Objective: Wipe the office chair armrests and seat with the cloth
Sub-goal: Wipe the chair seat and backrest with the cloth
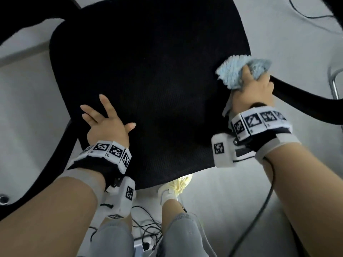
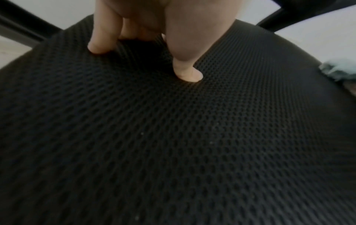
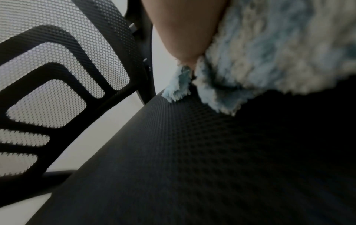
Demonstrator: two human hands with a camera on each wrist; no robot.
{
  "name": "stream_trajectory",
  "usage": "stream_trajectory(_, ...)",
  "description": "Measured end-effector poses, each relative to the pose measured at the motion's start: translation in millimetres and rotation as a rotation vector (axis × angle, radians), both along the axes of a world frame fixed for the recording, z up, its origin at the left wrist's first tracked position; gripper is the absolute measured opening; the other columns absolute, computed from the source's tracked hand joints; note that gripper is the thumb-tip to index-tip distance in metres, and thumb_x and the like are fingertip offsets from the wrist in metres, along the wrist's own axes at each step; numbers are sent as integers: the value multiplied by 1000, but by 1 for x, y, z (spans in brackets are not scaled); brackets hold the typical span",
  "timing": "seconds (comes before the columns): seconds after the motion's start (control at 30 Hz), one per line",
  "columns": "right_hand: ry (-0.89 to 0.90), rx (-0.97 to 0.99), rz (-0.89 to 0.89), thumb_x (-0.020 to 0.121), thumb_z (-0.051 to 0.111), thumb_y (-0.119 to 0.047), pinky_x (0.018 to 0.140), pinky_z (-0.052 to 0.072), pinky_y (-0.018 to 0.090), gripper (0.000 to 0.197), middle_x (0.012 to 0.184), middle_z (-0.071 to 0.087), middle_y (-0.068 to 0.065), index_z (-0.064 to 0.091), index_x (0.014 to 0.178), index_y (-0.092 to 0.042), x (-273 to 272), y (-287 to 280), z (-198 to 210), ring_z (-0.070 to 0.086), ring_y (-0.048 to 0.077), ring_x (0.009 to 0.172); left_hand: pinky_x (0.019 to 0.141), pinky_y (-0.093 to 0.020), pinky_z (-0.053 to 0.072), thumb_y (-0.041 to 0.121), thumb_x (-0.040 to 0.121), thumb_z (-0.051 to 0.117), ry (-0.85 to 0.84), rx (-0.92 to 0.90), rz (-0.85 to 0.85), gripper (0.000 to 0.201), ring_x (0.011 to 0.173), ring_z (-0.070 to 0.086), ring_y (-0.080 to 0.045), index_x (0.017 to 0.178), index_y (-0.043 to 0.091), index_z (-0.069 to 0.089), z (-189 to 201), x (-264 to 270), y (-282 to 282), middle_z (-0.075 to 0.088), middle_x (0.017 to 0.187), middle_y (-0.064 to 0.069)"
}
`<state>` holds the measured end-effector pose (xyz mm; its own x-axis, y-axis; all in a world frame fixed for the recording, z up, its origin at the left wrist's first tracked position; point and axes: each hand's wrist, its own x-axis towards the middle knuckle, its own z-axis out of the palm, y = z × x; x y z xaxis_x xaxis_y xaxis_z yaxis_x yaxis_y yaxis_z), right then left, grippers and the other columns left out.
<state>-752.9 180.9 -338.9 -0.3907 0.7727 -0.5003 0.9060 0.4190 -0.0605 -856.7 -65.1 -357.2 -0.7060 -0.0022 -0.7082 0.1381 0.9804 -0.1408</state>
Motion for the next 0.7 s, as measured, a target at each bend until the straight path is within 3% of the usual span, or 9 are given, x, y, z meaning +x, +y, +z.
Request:
stream_trajectory(0.17, -51, -38, -33, 86, 45, -15, 98, 36, 45, 68, 140, 25, 22, 17, 146, -27, 55, -30, 6, 32, 40, 121, 90, -48, 44, 56, 84, 41, 18, -1, -15, 96, 143, -2, -38, 141, 17, -26, -2, 3, -5, -18, 150, -29)
stream_trajectory(0.3, -1, -27, -179, 86, 45, -15, 102, 33, 47, 67, 143, 24, 21, 17, 146, -29, 28, -56, -4, 31, 42, 124, 90, -48, 45, 57, 84, 41, 11, 3, -42, 95, 144, -1, -36, 140, 21, -26, -3, -3, -7, -19, 151, -27)
stream_trajectory(0.4, -12, -144, 228, 84, 44, -14, 92, 37, 48, 69, 136, 30, 17, 15, 145, -32, -11, -122, -5, 38, 40, 115, 87, -45, 46, 57, 84, 42, -6, -25, -86, 95, 144, 3, -37, 141, 21, -25, -4, -7, -9, -16, 151, -28)
stream_trajectory(0.47, 35, -260, 477, 86, 44, -19, 95, 32, 48, 67, 136, 29, 14, 15, 145, -32, -18, -170, -4, 34, 36, 116, 70, -41, 45, 45, 89, 46, -11, -55, -120, 91, 144, 5, -37, 141, 21, -25, -4, -8, -9, -15, 151, -29)
stream_trajectory(0.53, 55, -320, 549, 86, 45, -24, 99, 26, 48, 65, 137, 28, 10, 17, 144, -34, -14, -192, -6, 31, 33, 118, 52, -33, 31, 28, 92, 44, -13, -75, -149, 85, 144, 6, -35, 141, 21, -26, -5, -9, -9, -15, 152, -28)
stream_trajectory(0.57, 60, -358, 545, 86, 45, -24, 100, 25, 46, 65, 137, 28, 8, 19, 143, -37, -10, -192, -6, 30, 32, 118, 52, -33, 30, 24, 92, 43, -15, -73, -155, 84, 144, 7, -35, 141, 22, -26, -5, -11, -10, -15, 152, -27)
stream_trajectory(0.63, 107, -444, 467, 87, 45, -24, 99, 25, 41, 62, 132, 30, 5, 22, 141, -44, -3, -184, -5, 30, 29, 115, 67, -39, 40, 19, 91, 42, -34, -36, -133, 83, 144, 5, -34, 141, 25, -24, 1, -14, -13, -16, 153, -24)
stream_trajectory(0.7, 305, -580, 223, 89, 48, -20, 99, 30, 33, 56, 124, 32, 4, 32, 138, -41, 0, -182, 6, 35, 24, 109, 96, -48, 38, 29, 91, 45, -100, 31, -92, 82, 144, 3, -35, 143, 28, -19, 13, -19, -18, -18, 153, -22)
